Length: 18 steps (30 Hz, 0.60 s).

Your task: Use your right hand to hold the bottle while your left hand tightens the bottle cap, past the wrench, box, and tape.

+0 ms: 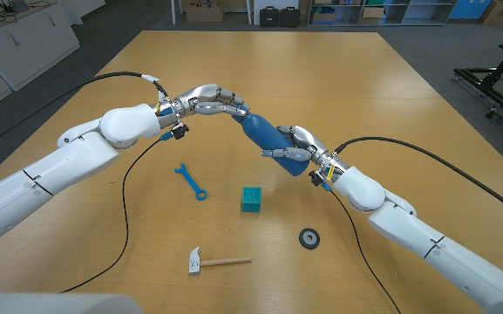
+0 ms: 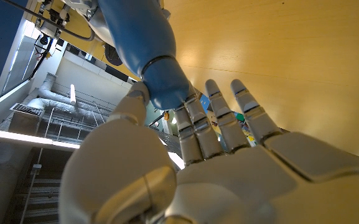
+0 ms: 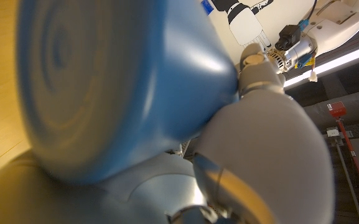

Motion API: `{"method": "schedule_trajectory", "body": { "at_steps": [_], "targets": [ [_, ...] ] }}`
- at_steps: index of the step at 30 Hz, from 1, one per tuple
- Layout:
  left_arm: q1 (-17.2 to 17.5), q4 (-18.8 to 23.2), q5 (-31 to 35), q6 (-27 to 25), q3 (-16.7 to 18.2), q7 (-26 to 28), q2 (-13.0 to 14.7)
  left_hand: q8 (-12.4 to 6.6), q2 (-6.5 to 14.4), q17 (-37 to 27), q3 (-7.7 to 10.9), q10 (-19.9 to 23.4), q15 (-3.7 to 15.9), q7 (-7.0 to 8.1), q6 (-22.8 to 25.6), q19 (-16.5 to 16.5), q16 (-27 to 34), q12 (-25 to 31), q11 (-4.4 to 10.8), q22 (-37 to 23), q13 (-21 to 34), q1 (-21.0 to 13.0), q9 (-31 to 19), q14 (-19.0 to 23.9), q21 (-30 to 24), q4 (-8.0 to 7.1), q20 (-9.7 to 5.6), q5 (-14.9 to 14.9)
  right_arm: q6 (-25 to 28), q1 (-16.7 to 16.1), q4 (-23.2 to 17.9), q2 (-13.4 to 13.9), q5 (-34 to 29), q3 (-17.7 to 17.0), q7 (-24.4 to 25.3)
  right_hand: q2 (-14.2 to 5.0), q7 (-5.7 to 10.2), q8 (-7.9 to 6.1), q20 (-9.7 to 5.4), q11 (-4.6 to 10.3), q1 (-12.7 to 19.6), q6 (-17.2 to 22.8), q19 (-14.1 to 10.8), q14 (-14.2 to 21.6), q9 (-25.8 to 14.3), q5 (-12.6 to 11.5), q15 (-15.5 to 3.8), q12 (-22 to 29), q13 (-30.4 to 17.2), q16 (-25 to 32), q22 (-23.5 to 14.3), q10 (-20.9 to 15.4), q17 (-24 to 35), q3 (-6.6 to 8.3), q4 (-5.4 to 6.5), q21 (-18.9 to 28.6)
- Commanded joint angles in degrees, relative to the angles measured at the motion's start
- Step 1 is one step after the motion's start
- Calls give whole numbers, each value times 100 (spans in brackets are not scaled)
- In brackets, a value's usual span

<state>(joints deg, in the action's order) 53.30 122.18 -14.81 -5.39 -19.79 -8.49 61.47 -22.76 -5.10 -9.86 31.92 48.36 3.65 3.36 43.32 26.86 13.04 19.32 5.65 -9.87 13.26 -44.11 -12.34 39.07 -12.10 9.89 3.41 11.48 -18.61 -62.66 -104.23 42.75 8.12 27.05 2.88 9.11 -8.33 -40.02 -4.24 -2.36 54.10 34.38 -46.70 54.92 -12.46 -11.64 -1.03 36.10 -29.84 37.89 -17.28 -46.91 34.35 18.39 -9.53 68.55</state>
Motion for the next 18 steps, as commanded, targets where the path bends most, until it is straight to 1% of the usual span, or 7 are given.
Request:
{"method": "schedule_trajectory", "body": {
  "at_steps": [1,4,7,11,16,17,18],
  "targets": [
    [138,399,395,-484,97,329,222,-90,236,-15,203,377,766,32,163,106,27,77,264,-5,46,-276,-16,128,-18,-6,-50,61,-58,-104,-62,29,69,-59,34,-1582,1208,-94,-879,1237,1555,1486,-80,726,-43,-3,-1111,48,-31,24,6,-1258,35,182,72,42],
    [135,364,412,-417,71,319,184,-107,330,-7,330,447,813,62,203,137,4,79,330,-4,73,-506,-17,220,-3,66,-89,96,-115,-130,-64,34,190,-89,-15,-1580,1208,-96,-879,1234,1556,1488,-77,727,-42,-3,-1112,41,-26,21,9,-1263,38,183,71,45],
    [136,259,395,-245,46,304,111,-121,412,0,457,489,877,93,229,155,-48,68,376,-3,106,-769,-23,254,17,110,-123,127,-202,-131,-21,30,483,-117,-179,-1578,1207,-97,-880,1235,1558,1489,-74,727,-41,-4,-1112,34,-18,18,12,-1272,41,185,69,48],
    [175,16,314,200,19,317,-74,-132,438,-6,491,506,907,142,254,164,-58,62,416,-2,120,-882,-26,277,24,118,-152,134,-336,-100,70,16,891,-139,-449,-1580,1197,-103,-880,1239,1564,1502,-73,735,-39,-6,-1117,35,-29,14,17,-1285,49,190,66,57],
    [216,-217,271,665,9,379,-290,-135,437,-15,484,492,904,153,258,155,-59,49,444,-1,129,-910,-28,287,34,104,-164,129,-385,12,170,2,1366,-73,-898,-1575,1180,-113,-879,1197,1597,1524,-90,764,-31,-14,-1133,19,-15,11,25,-1324,64,207,45,84],
    [226,-298,245,832,1,397,-370,-132,435,-19,477,487,900,209,248,143,-62,43,468,-1,134,-920,-29,287,41,96,-171,127,-372,63,189,5,1465,-30,-1044,-1568,1171,-113,-878,1205,1603,1524,-97,774,-29,-17,-1131,17,-10,9,28,-1344,68,209,41,94],
    [229,-367,230,967,-10,406,-437,-129,435,-22,473,481,901,213,239,144,-63,39,469,-1,136,-924,-30,289,43,91,-171,125,-353,103,194,11,1496,5,-1134,-1567,1170,-115,-878,1201,1604,1527,-98,774,-28,-17,-1131,17,-9,9,28,-1349,68,209,40,95]
  ]
}}
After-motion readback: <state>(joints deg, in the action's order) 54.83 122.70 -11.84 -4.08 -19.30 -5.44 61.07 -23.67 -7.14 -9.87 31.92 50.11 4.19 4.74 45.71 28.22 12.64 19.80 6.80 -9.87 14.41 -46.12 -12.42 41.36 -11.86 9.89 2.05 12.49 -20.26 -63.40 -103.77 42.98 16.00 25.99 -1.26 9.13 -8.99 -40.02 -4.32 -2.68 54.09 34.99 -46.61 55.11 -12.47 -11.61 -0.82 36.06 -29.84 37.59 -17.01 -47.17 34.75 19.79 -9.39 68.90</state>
